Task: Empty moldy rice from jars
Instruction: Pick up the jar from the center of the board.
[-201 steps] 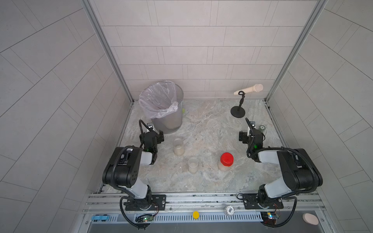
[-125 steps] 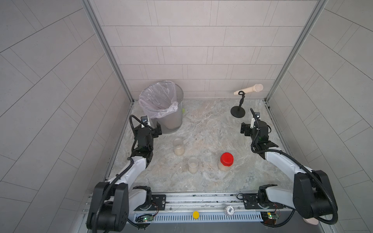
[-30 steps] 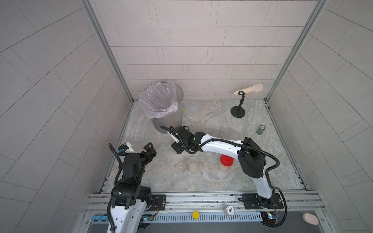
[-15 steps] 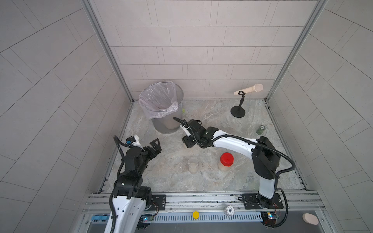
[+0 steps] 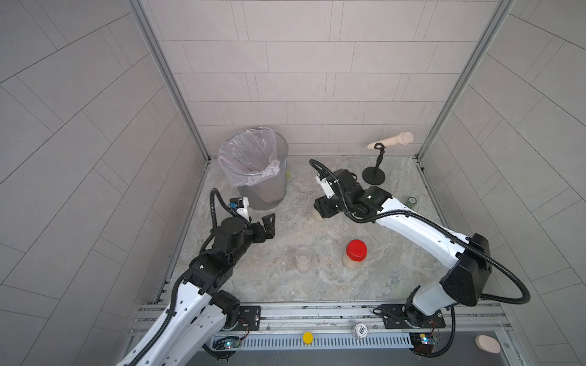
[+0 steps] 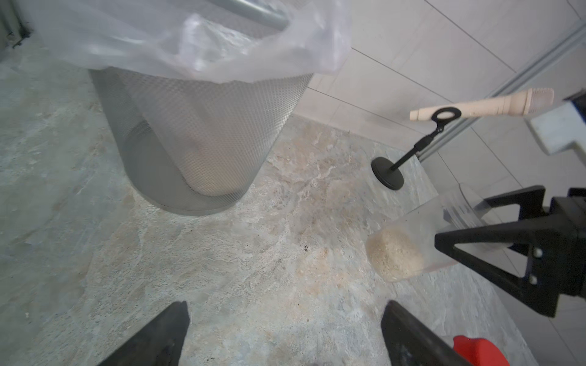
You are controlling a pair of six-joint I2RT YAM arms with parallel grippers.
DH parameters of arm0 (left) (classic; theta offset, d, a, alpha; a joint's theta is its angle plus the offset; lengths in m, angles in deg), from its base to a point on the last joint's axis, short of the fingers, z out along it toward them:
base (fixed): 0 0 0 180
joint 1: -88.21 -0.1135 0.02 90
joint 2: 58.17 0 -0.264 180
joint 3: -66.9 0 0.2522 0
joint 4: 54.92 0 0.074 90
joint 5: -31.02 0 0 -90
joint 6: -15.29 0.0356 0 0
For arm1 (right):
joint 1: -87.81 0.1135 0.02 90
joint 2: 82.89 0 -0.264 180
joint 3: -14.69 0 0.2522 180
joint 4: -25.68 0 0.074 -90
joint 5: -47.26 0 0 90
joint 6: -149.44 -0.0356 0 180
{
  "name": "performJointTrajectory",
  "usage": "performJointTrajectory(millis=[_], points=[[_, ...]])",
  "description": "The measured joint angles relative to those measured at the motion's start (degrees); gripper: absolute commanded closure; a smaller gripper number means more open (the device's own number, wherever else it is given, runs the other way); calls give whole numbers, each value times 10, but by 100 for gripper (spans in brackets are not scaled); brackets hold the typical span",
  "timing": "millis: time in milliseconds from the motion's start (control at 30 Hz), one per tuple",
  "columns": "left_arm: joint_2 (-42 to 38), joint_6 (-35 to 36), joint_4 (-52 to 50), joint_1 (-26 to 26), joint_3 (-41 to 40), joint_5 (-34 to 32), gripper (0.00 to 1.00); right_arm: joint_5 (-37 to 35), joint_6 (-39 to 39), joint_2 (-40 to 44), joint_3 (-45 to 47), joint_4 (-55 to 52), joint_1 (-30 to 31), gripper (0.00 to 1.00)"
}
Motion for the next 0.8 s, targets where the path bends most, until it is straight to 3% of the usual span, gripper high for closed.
performJointTrajectory(millis=[267, 467, 800], points=[[78, 67, 30, 173, 33, -103, 0, 40, -24, 41, 3, -58, -45, 58], [174, 135, 90, 260, 64, -141, 0, 66, -31, 59, -3, -78, -60, 58], [258, 225, 231, 300, 49, -182, 0, 125, -54, 58, -34, -91, -64, 58]])
